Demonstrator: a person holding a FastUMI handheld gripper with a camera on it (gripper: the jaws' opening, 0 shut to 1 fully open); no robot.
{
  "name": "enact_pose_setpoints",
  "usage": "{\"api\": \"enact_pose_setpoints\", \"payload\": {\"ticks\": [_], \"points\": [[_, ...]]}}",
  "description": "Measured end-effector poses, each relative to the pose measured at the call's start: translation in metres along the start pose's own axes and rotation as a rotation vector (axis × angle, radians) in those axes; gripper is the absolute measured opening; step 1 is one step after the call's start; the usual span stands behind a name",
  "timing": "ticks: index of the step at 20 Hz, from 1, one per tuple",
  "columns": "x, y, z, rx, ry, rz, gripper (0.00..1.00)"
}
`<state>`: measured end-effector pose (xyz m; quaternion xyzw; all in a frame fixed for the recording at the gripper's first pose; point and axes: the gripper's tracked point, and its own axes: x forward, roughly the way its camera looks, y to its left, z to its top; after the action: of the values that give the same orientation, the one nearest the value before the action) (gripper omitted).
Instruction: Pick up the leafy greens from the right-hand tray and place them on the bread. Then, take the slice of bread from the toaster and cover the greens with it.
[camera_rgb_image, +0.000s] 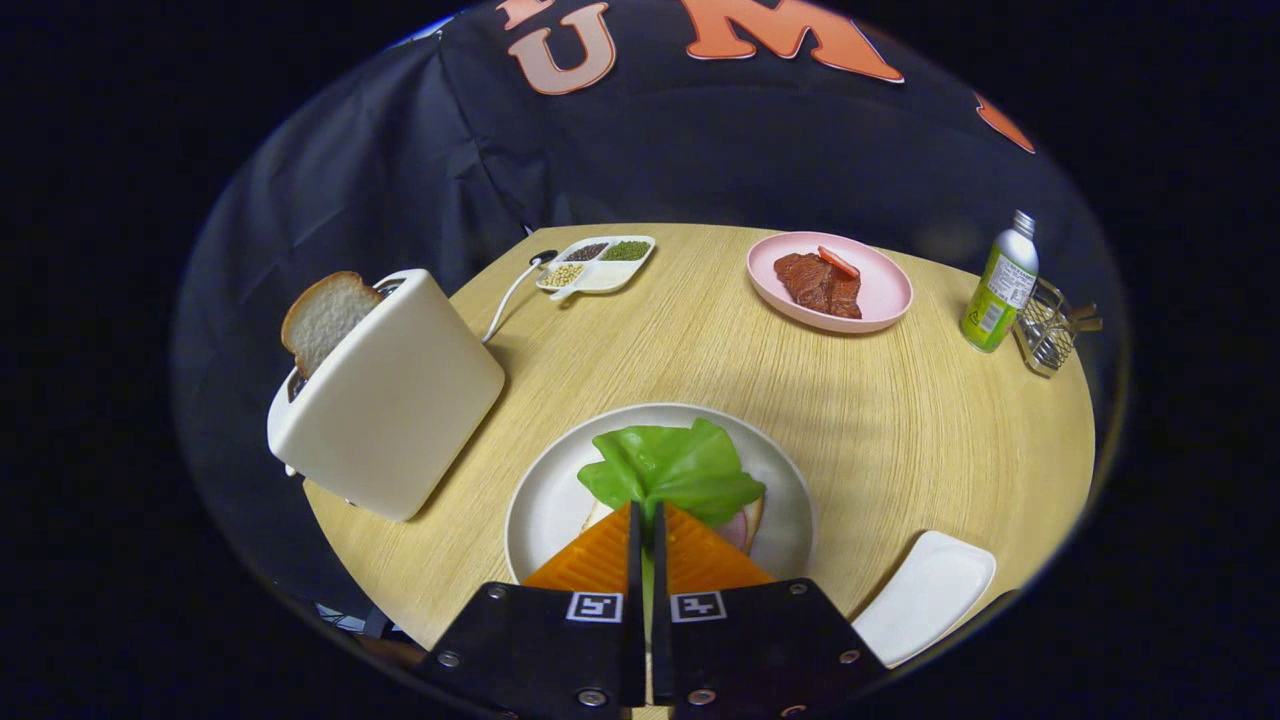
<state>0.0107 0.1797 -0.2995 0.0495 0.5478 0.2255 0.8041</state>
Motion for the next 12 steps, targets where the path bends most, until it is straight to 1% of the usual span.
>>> {"api": "enact_pose_setpoints", "payload": {"ticks": [2, 3, 5, 7, 8, 9, 12], "points": [[0.008, -0.003, -0.002, 0.008, 0.012, -0.006, 0.05], [0.011, -0.003, -0.001, 0.009, 0.012, -0.007, 0.13], [0.012, -0.008, 0.0, 0.005, 0.01, -0.024, 0.21], [0.01, -0.017, 0.003, -0.018, -0.001, -0.071, 0.3], [0.008, -0.015, 0.004, -0.025, -0.004, -0.079, 0.32], [0.004, -0.013, 0.007, -0.028, -0.01, -0.078, 0.38], [-0.011, -0.002, 0.022, -0.047, -0.052, -0.085, 0.5]]}}
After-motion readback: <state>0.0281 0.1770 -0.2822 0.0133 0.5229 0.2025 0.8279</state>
